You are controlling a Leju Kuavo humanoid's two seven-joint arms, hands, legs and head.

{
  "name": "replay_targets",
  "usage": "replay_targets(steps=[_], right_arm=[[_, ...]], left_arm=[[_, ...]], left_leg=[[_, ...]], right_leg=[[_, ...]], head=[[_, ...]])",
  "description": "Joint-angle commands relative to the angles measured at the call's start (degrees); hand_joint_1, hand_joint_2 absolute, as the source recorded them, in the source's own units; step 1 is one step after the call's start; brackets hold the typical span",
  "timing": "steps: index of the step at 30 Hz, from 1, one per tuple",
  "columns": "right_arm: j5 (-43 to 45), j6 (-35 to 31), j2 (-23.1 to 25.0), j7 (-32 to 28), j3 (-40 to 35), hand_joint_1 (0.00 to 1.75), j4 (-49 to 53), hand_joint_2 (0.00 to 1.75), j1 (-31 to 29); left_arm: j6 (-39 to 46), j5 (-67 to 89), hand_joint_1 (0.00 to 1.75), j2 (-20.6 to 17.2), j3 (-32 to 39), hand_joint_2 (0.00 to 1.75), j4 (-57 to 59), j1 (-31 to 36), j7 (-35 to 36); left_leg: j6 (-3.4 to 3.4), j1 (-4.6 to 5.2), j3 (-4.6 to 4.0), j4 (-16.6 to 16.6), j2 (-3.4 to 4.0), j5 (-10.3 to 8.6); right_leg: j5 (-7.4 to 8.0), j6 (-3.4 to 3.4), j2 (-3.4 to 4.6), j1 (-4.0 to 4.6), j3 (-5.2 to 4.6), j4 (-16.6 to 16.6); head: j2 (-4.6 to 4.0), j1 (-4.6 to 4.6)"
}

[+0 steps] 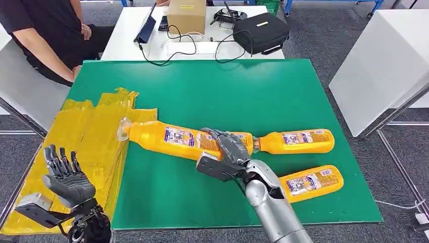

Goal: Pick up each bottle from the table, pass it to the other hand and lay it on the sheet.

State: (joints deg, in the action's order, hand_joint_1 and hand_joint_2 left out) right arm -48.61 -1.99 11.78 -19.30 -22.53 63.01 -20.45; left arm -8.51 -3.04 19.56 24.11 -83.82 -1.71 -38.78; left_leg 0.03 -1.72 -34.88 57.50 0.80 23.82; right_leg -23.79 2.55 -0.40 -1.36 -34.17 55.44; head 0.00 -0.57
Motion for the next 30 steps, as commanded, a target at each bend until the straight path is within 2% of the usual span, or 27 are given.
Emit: replay_targets(steps=[1,4,5,6,7,10,11,19,27,30], right_arm=[[2.94,0.04,-2.72,-2.66,3.34,1.75,-5.05,1.75,-7.34],[2.21,1.74,-4.32,-1.67,4.49,1.75,2.36,1.75,-2.58],[1.76,1.61,-4.51,-0.97,5.03,1.75,5.26,1.75,-0.12],[1.40,1.72,-4.60,-0.60,5.05,1.75,7.29,1.75,1.62],[1.08,1.55,-4.47,-0.07,4.85,1.75,8.37,1.75,2.82],[0.38,-0.33,-3.66,1.28,4.06,1.75,9.93,1.75,4.55],[0.64,-0.83,-2.92,1.34,4.11,1.75,11.09,1.75,5.36],[0.96,-1.14,-0.52,1.87,3.26,1.75,8.74,1.75,4.53],[1.28,-1.93,0.83,1.71,1.66,1.75,5.98,1.75,3.48],[1.14,-2.47,1.11,1.77,0.55,1.75,7.22,1.75,4.77]], left_arm=[[-7.48,1.94,0.00,-0.97,-10.62,1.75,12.04,4.88,-0.80],[-6.69,2.13,0.00,0.25,-17.63,1.75,8.62,2.43,1.33],[-7.56,1.44,0.00,-0.12,-19.88,1.75,9.76,3.14,2.78],[-7.94,0.70,0.00,-0.50,-21.40,1.75,11.36,4.19,3.11],[-10.38,-1.05,0.00,-1.09,-22.86,1.75,13.86,5.70,4.24],[-13.61,-3.57,0.00,-2.02,-24.55,1.75,19.87,9.18,4.19],[-14.12,-3.70,0.00,-2.40,-25.04,1.75,21.27,9.85,4.03],[-14.78,-3.50,0.00,-3.34,-25.97,1.75,20.01,8.14,3.53],[-15.29,-4.03,0.00,-3.05,-27.40,1.75,21.20,9.97,4.07],[-14.94,-4.11,0.00,-3.15,-27.82,1.75,21.95,10.01,4.05]], left_leg=[[0.14,0.10,0.09,0.01,-0.36,-0.07],[0.18,0.07,0.08,0.05,-0.40,0.00],[0.16,0.08,0.07,0.02,-0.37,-0.06],[0.18,0.04,0.06,0.02,-0.64,-0.07],[0.17,0.05,0.13,0.00,-0.49,-0.03],[0.17,0.10,0.18,-0.01,-0.68,-0.04],[0.12,0.12,0.09,-0.03,-0.44,-0.06],[0.10,0.07,0.08,-0.01,-0.05,-0.01],[0.09,0.08,0.03,-0.02,-0.11,-0.03],[0.05,0.06,-0.03,-0.02,-0.12,-0.06]], right_leg=[[-0.05,-0.15,-0.27,-0.07,0.17,0.07],[-0.06,-0.10,-0.31,-0.03,0.23,0.02],[-0.03,-0.07,-0.29,-0.04,0.21,0.00],[-0.10,-0.04,-0.56,-0.01,0.33,-0.05],[-0.09,-0.03,-0.41,-0.02,0.33,-0.06],[-0.18,-0.09,-0.63,-0.05,0.41,-0.02],[-0.06,-0.03,-0.42,-0.08,0.22,-0.02],[0.04,-0.05,-0.05,-0.02,0.08,-0.01],[0.03,-0.03,-0.10,-0.04,0.08,-0.02],[0.05,0.02,-0.14,-0.03,0.02,-0.03]], head=[[0.00,-0.02],[0.00,0.00],[0.00,0.02],[0.00,0.00],[0.00,0.00],[0.00,-0.04],[0.00,0.00],[0.00,-0.02],[0.00,0.00],[0.00,-0.02]])
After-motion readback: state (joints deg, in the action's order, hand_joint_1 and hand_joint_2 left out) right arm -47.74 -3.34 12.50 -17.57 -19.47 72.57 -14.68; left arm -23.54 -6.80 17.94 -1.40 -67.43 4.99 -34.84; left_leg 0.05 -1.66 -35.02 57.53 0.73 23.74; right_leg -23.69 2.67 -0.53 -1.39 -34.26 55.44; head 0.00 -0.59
